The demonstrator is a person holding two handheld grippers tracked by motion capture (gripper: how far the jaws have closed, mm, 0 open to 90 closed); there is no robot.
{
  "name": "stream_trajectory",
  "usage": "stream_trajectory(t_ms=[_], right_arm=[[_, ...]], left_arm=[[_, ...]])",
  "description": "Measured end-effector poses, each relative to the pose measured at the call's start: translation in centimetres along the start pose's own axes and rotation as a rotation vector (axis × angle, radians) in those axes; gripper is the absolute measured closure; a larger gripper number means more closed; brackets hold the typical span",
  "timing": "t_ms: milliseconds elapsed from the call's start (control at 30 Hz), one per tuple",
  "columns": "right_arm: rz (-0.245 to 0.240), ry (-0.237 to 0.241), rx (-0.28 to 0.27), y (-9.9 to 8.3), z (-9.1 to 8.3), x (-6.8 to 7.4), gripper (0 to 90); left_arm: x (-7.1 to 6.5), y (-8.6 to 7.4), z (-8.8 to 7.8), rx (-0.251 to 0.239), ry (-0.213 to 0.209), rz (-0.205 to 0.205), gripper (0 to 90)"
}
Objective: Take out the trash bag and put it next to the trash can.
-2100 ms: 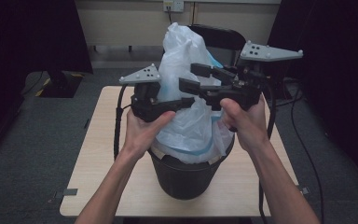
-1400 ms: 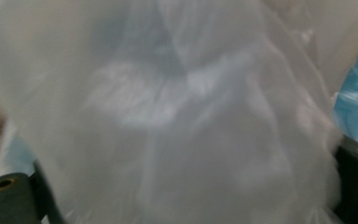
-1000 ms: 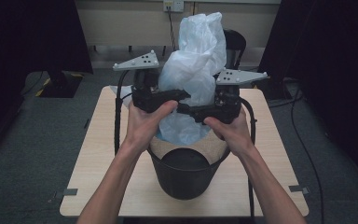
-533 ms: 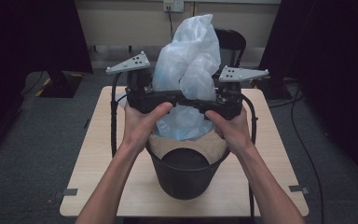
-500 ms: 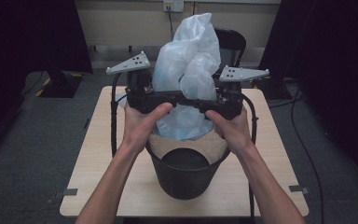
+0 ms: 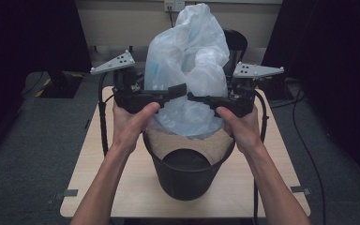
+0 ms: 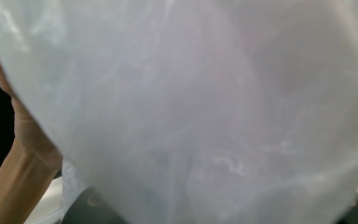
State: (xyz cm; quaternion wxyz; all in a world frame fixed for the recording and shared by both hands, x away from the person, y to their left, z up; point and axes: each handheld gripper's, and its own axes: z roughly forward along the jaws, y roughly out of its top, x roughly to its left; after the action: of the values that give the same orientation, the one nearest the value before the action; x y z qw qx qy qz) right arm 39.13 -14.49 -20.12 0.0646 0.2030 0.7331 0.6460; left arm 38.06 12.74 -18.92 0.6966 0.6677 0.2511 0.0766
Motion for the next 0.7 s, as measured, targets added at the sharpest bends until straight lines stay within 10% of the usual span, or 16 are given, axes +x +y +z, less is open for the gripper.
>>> stream_trajectory(t_ms=[700], right_arm=[[0.029, -0.068, -0.058, 0.7, -2.5, -1.9, 84.7]], left_arm=[[0.9, -1.0, -0.5, 0.008, 0.025, -0.016, 19.5]])
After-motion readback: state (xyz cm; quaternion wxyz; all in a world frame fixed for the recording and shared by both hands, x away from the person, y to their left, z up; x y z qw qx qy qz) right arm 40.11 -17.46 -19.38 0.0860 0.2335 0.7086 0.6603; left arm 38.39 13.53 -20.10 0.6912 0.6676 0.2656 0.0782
